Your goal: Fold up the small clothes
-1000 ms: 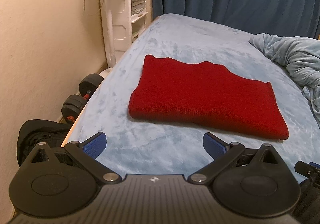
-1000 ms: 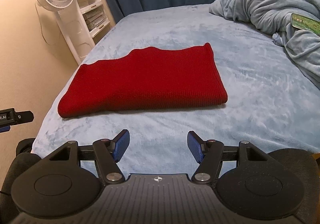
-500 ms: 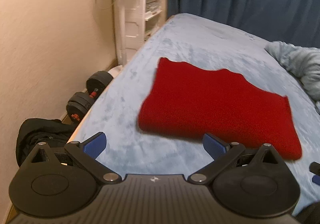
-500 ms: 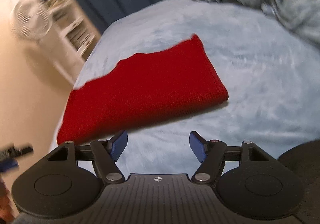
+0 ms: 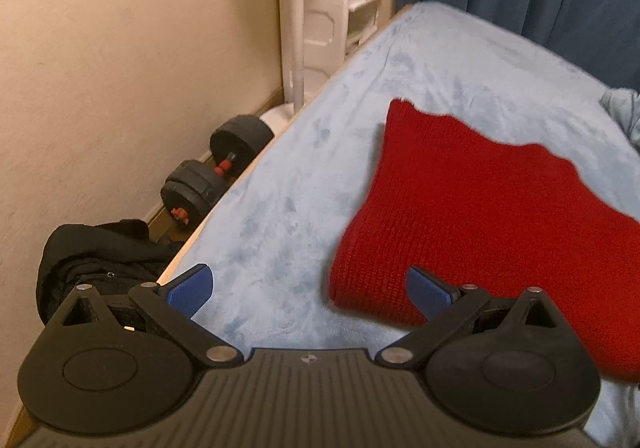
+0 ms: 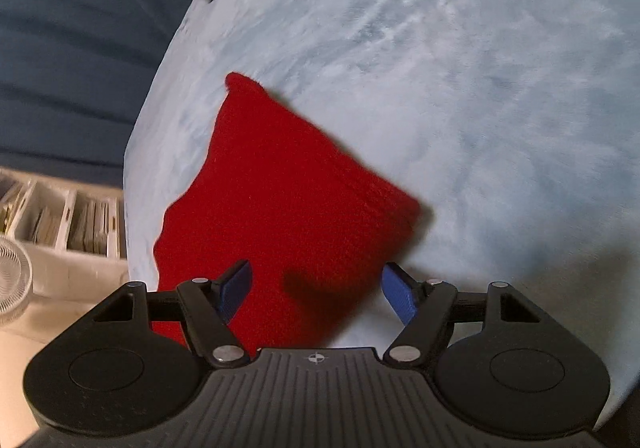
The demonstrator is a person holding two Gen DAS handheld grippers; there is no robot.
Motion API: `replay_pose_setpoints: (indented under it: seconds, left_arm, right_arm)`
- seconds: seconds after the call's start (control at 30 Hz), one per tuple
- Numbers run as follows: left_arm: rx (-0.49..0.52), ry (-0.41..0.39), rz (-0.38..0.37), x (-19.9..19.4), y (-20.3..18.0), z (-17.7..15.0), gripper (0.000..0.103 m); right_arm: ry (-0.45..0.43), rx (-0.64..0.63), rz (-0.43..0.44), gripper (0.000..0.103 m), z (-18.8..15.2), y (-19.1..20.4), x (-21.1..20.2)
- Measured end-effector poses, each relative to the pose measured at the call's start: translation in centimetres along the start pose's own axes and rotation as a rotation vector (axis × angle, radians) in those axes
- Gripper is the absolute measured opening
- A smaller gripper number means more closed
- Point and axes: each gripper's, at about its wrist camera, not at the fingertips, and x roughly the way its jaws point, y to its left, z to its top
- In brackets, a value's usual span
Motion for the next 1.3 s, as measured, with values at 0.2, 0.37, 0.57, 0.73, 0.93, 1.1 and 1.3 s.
replay_pose_setpoints:
  seconds: [0.2, 0.37, 0.57, 0.73, 0.93, 1.1, 1.3]
  left_arm:
    - [0.037, 0.02, -0.049, 1.0, -2.5, 0.5, 0.103]
    - [0.135, 0.013, -0.17, 0.4, -7.4, 0.8, 0.103]
    - [0.314, -0.03, -0.187, 0.2, -12.3, -0.7, 0.103]
    - [0.32, 0.021, -0.175, 1.8, -12.5, -1.4, 0.103]
    - [0.366, 0.023, -0.232, 3.1, -14.0, 0.0, 0.103]
    - [0.487, 0.045, -0.174, 7.1, -14.0, -4.2, 0.103]
    - [0.408, 0.057, -0.194, 5.7, -12.0, -2.5, 0.103]
  right_arm:
    - [-0.009, -0.078, -0.057, 0.026, 0.0, 0.6, 1.0]
    - [0.012, -0.027, -0.091, 0.045, 0.3, 0.4, 0.7]
    - [0.016, -0.275, -0.206, 0.058, -3.3, 3.2, -3.4]
    - [-0.012, -0.748, -0.055, 0.048, -8.5, 10.8, -3.1]
    - [0.009, -1.082, 0.028, 0.008, -13.6, 16.6, 2.3]
    - [0.154, -1.201, -0.086, 0.001, -16.1, 10.5, 6.5]
    - [0.113, -1.083, -0.038, 0.004, -13.1, 10.3, 2.9]
